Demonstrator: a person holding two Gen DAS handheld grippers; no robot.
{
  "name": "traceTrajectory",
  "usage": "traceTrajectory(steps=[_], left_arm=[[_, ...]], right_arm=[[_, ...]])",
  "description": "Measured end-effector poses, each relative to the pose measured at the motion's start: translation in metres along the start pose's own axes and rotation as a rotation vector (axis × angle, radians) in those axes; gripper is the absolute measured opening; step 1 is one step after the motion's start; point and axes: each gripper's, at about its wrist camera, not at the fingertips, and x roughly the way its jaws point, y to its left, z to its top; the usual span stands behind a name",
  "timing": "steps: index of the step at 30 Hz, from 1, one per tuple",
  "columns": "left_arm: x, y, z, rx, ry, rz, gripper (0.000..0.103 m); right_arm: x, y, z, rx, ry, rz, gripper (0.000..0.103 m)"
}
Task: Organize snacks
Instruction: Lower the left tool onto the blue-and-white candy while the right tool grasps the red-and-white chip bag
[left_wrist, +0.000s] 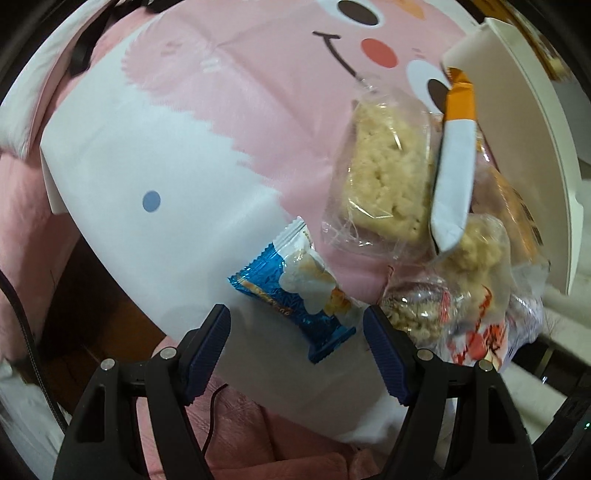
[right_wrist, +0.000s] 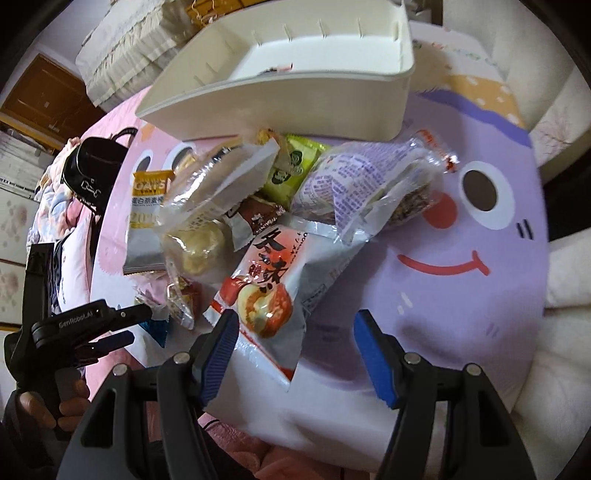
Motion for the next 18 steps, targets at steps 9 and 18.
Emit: traceTrajectory(steps=[9, 18], left_arm=[[0.011, -0.017, -0.001, -0.055, -0.005, 0.056, 0.063], [0.018, -0.038, -0.004, -0.079, -0.026, 0.059, 0.042]], right_arm=[[0.025, -0.008, 0.009, 0.015, 0.079, 0.114, 0.064], [0.039, -0.007, 0.013, 0.013, 0.107, 0.184, 0.064]])
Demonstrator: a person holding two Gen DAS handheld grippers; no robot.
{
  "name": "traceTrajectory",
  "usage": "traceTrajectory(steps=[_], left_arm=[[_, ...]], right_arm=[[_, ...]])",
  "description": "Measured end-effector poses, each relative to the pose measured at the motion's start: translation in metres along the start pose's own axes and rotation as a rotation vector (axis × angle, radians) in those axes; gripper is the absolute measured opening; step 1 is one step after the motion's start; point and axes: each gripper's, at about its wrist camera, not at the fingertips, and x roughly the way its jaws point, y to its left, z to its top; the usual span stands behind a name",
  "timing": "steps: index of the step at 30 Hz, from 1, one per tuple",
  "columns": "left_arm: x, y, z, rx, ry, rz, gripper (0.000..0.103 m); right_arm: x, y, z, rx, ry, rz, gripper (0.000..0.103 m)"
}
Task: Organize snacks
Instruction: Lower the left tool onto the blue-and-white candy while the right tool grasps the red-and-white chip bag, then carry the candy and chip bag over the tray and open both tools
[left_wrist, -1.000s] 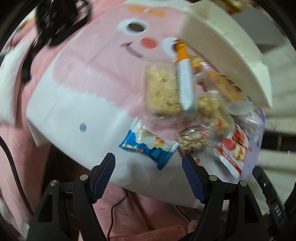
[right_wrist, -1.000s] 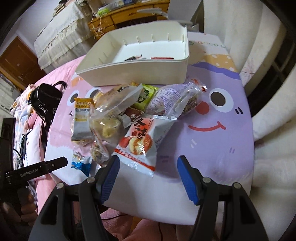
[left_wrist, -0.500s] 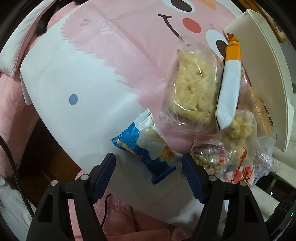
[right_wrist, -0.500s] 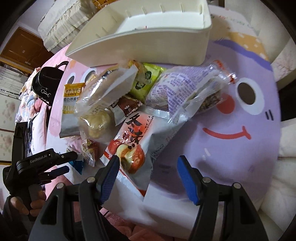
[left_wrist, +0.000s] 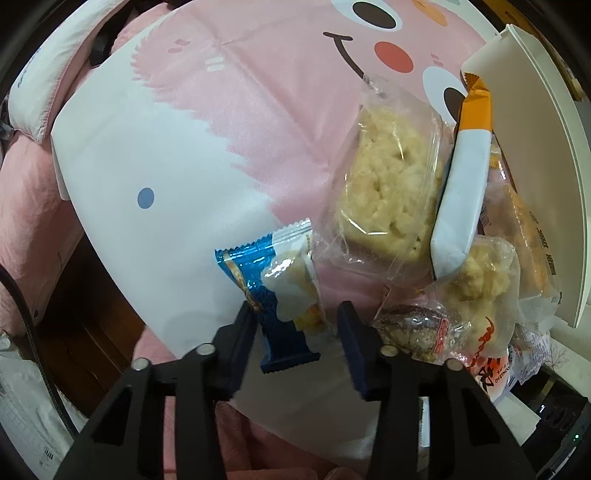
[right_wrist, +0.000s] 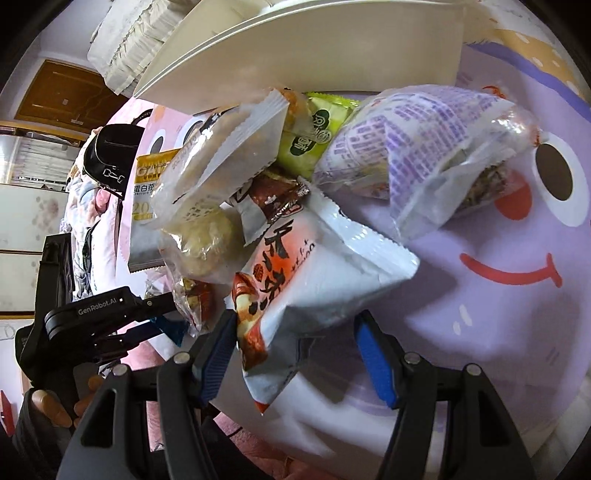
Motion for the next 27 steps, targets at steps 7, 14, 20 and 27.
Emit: traceTrajectory(steps=[7, 14, 20, 27], left_arm=[[-0.007, 0.002, 0.008, -0.005, -0.006, -0.001, 0.028], [-0.019, -0.008, 0.006, 0.044, -0.020, 0.010, 0.026], [-0.040, -0.019, 0.004, 0.083, -0.029, 0.004, 0.026], [-0.067, -0.034, -0.001, 0.141, -0.039, 0.019, 0.026]], right_arm=[[0.004, -0.001, 0.004, 0.021, -0.015, 0.039, 0.061], [-0.001, -0.005, -0.004, 0.043, -0.026, 0.043, 0.051], [-0.011, -0.013, -0.013, 0.079, -0.049, 0.008, 0.049], [-0.025, -0.017, -0.024, 0.123, -0.086, 0.005, 0.049]])
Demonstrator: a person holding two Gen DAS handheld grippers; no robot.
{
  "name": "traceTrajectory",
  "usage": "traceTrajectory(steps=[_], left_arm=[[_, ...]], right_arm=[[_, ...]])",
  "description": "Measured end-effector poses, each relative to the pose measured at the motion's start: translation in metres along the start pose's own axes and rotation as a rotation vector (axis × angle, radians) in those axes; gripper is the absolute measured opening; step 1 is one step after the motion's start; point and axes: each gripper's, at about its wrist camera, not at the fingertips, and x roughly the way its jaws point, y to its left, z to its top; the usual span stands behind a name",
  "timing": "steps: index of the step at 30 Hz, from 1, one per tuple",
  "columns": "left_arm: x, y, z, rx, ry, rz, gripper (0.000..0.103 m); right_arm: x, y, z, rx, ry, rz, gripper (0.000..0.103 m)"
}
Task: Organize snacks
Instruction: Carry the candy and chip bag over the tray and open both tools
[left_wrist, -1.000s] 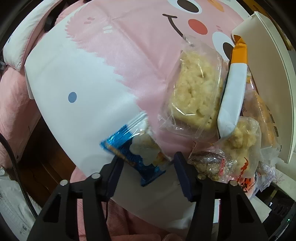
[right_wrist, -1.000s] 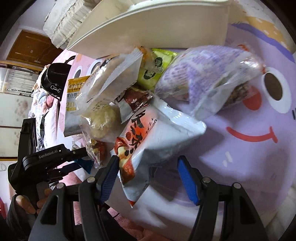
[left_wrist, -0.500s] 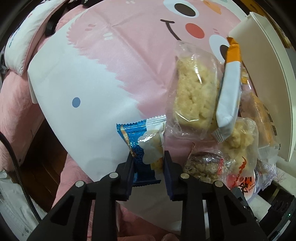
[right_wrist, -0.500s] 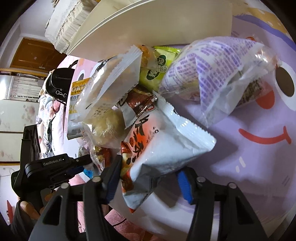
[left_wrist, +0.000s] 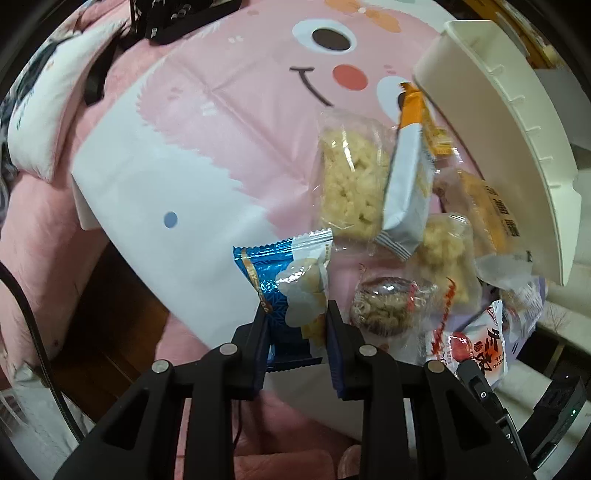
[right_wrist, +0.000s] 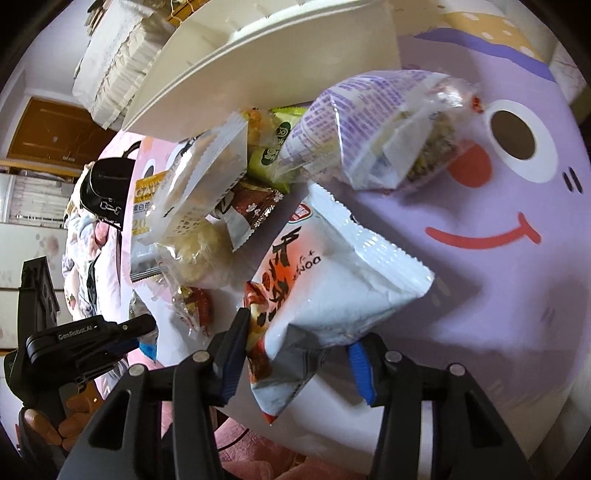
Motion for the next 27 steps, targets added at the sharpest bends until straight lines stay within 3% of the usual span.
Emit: traceTrajectory(steps=[11, 20, 27], left_arm=[[-0.067, -0.007, -0.018, 0.150, -0.018, 0.042, 0.026], [-0.109, -0.005, -0.019, 0.238, -0.074, -0.005, 0.026], [-0.143, -0.030, -0.007, 0.330, -0.142, -0.039, 0.026]], right_arm=[[-0.032, 0.009, -0.022, 0.037, -0.100, 0.047, 0.049], [-0.071, 0.026, -0.026, -0.015, -0.228, 0.066, 0.049], [-0.097, 0.044, -0.013, -0.075, -0.330, 0.059, 0.049]])
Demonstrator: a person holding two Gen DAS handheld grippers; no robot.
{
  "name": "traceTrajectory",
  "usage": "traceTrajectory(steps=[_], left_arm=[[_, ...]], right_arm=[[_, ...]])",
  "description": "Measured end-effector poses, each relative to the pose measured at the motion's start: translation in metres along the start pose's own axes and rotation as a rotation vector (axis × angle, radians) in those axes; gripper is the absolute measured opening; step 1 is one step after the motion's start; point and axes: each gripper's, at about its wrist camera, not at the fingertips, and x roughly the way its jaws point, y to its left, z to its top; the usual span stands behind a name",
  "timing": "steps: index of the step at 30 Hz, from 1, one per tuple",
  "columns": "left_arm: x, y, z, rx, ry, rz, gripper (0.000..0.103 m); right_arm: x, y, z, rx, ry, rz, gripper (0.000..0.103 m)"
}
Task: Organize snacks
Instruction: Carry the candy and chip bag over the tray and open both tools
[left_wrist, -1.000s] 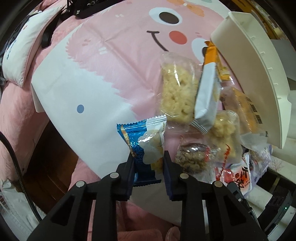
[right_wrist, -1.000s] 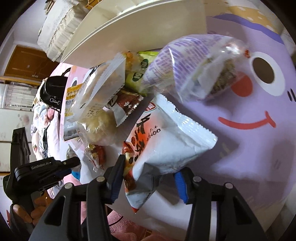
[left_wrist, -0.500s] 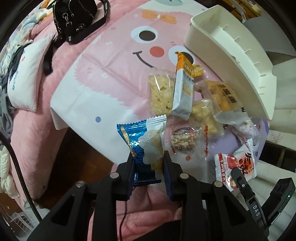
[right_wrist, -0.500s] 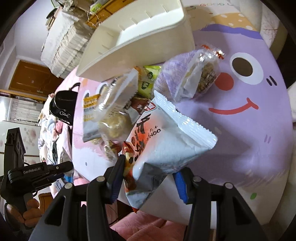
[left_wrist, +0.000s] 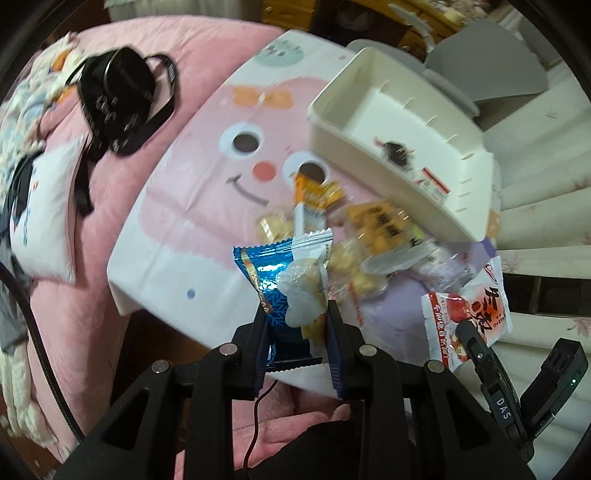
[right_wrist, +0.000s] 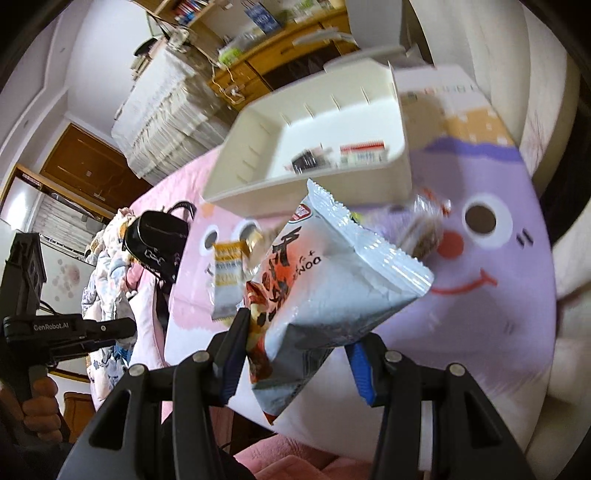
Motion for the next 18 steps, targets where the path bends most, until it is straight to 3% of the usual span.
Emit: traceTrajectory(steps=[8, 18], left_arm=[[-0.019, -0.020, 0.046, 0.063, -0.051, -0.027, 0.026], [-0.016, -0.044, 0.116, 0.149, -0.092, -0.056, 0.026]], right_arm=[[-0.015, 0.017, 0.031, -0.081, -0.091, -0.045, 0.049], [-0.017, 0.027, 0.070, -0.087, -0.192, -0.114, 0.049]])
